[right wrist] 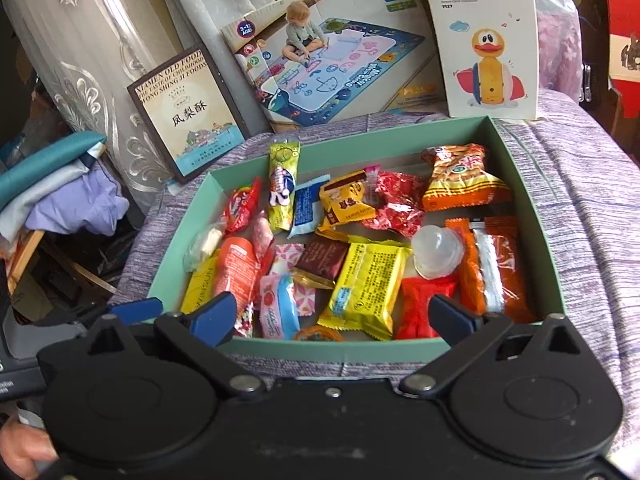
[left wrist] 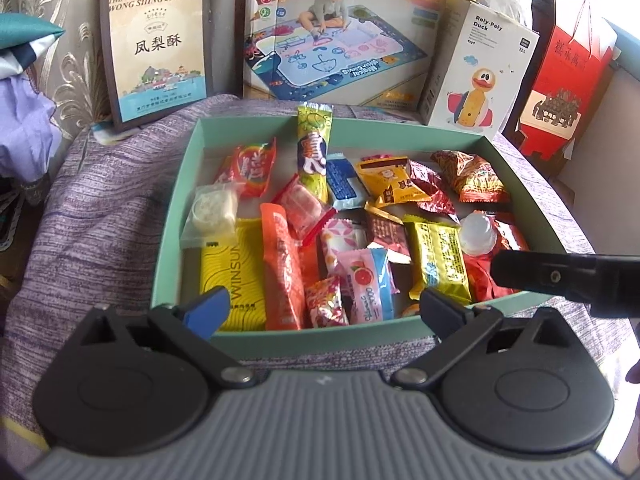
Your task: Organize snacks
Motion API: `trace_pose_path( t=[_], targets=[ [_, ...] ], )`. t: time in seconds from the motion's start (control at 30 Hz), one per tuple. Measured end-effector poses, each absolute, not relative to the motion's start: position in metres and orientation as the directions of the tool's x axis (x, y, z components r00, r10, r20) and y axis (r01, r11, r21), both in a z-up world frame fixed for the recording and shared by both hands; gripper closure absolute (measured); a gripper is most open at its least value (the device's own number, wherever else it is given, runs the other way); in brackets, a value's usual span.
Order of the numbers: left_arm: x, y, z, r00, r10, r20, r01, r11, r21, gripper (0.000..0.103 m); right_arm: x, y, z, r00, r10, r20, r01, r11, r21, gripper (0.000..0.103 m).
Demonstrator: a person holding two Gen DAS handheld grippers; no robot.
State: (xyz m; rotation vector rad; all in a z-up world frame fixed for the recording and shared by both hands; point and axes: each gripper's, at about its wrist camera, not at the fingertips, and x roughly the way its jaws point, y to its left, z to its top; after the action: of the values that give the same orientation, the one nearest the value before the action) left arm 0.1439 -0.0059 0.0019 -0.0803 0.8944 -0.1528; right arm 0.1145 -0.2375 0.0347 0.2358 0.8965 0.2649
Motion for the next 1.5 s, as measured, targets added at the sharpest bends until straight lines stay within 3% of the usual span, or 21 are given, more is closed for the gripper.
trace_pose_path(
  t=[0.63,0.83,1.5],
  targets=[
    [0.078,0.009,0.042,0.670,-0.138,-0.730,0.081,0.990,-0.113,0.000,0.040,-0.265,0.071,0.655,0.260,-0.709,-0.112,0.962,0.250,0.000],
    [0.058,0.019,0.051,0.688,-0.120,-0.716,0.054,0.992,-0.114,0.000,0.020,-0.270,0.070,0.646,0.187,-0.740,-0.091,0.982,0.169,0.000],
    [0.048,0.032,0.006,0.606,-0.012,-0.795,-0.056,0.997,-0.057,0.000,0.016,-0.263,0.023,0.510,0.112,-0.853,-0.067,0.994,0.090,0.000]
  ],
)
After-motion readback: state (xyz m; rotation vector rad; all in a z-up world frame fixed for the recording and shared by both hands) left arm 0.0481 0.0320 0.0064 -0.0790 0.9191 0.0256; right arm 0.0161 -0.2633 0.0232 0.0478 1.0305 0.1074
